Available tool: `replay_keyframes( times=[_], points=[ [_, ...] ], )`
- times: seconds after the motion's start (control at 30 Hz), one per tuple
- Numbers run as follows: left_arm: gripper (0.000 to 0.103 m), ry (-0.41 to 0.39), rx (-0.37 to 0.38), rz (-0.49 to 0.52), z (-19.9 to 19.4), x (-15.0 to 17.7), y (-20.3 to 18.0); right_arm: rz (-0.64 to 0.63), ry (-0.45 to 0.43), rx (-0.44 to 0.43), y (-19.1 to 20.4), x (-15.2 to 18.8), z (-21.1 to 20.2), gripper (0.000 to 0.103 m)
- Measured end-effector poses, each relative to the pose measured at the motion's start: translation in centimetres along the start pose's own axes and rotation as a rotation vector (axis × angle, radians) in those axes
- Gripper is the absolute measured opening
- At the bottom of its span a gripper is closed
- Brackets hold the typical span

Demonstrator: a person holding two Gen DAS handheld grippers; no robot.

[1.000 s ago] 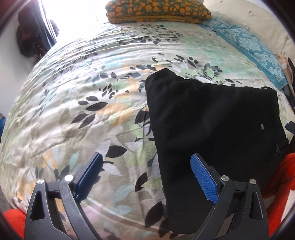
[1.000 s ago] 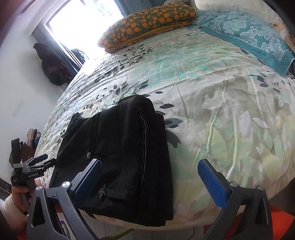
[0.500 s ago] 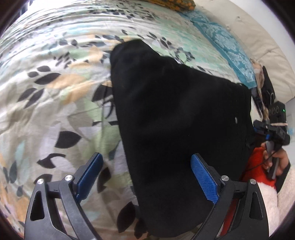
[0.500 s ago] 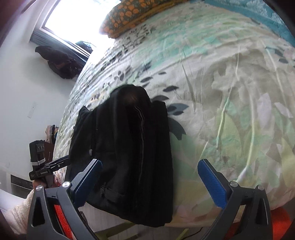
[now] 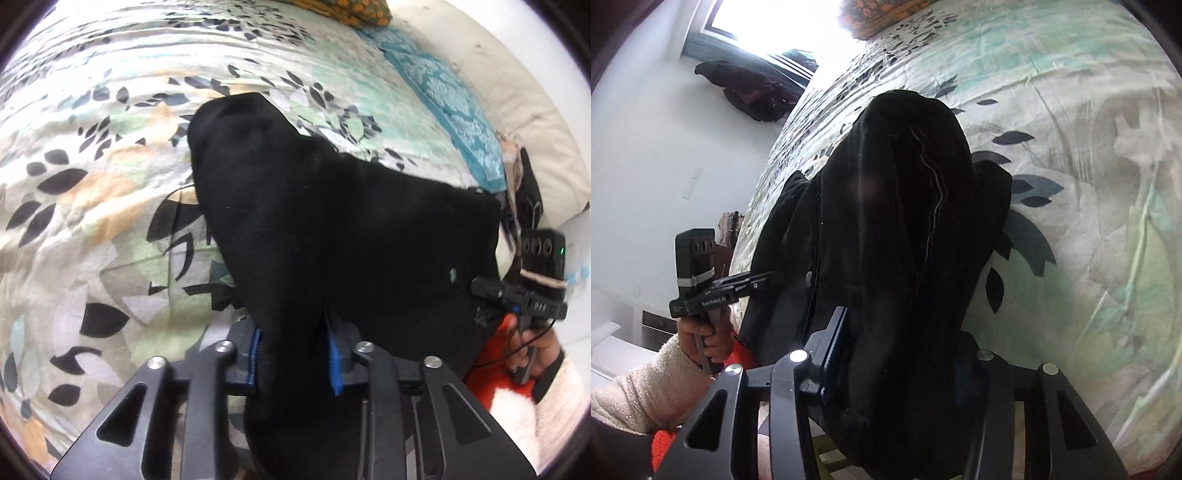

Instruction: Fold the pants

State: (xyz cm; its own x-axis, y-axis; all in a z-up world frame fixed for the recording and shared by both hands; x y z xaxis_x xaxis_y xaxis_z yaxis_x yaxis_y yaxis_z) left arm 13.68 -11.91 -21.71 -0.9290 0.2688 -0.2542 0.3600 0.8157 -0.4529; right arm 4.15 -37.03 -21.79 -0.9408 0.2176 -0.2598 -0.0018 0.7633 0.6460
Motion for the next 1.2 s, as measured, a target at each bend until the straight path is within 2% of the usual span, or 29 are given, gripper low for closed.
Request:
replay_keyframes(
  times=[0.17, 0.33, 0.47, 0.6, 0.8, 0.9, 1.0, 1.03, 1.07, 1.1, 1.13, 1.17, 1.2],
  points=[
    [0.02, -0.068, -0.028, 0.039, -2.9, 0.7, -1.8, -0.049, -0.081, 0.018, 3.0, 0.1, -1.1, 0.036],
    [0.019, -0.108, 0.014, -0.025, -5.6, 0.5, -1.2, -0.091, -0.105, 0.01, 6.2, -0.6, -1.4, 0.035],
    [0.019, -0.166, 0.029, -0.078, -8.7, -0.3, 1.0, -0.136, -0.121, -0.023, 9.5, -2.6, -0.9, 0.034],
    [0.019, -0.242, 0.01, -0.135, -12.8, -2.3, 5.2, -0.179, -0.125, -0.077, 12.9, -6.4, 0.4, 0.034],
    [0.019, -0.315, -0.064, -0.21, -17.5, -4.4, 13.3, -0.258, -0.091, -0.129, 18.9, -11.9, 6.5, 0.034],
    [0.02, -0.327, -0.101, -0.259, -18.6, -5.6, 18.0, -0.268, -0.065, -0.153, 21.2, -14.6, 10.7, 0.034],
    [0.022, -0.294, -0.191, -0.26, -17.2, -6.5, 21.8, -0.263, -0.035, -0.154, 22.5, -16.4, 15.6, 0.034],
    [0.024, -0.264, -0.243, -0.264, -15.7, -6.4, 23.1, -0.244, -0.018, -0.141, 22.5, -16.9, 17.7, 0.037],
    [0.037, -0.232, -0.303, -0.278, -14.3, -6.3, 23.9, -0.23, -0.001, -0.107, 22.0, -17.1, 19.6, 0.042],
    [0.049, -0.206, -0.392, -0.304, -13.5, -5.9, 25.1, -0.22, 0.01, -0.036, 21.3, -17.2, 21.3, 0.056],
    [0.051, -0.201, -0.472, -0.327, -13.7, -5.2, 25.9, -0.209, 0.022, 0.073, 20.4, -17.5, 22.9, 0.084],
    [0.064, -0.219, -0.517, -0.342, -14.2, -4.6, 25.9, -0.203, 0.034, 0.165, 19.5, -17.5, 23.6, 0.097],
    [0.082, -0.257, -0.53, -0.35, -15.2, -3.8, 25.7, -0.206, 0.016, 0.234, 19.0, -17.4, 23.5, 0.103]
  ],
)
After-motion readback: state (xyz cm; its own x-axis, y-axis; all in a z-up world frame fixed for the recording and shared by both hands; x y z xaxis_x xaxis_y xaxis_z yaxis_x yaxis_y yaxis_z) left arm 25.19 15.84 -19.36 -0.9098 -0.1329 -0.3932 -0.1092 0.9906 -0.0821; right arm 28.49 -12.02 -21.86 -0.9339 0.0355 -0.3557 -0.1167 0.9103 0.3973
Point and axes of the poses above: each gripper's, at about its wrist camera, not at the fingertips, and z roughly the way its jaws point, y to its left, x to its underside, the point moved 6 cm from there along z, roughly the way its jaws point, and after that the axes turned 3 degrees about y, right-handed, at the moved point
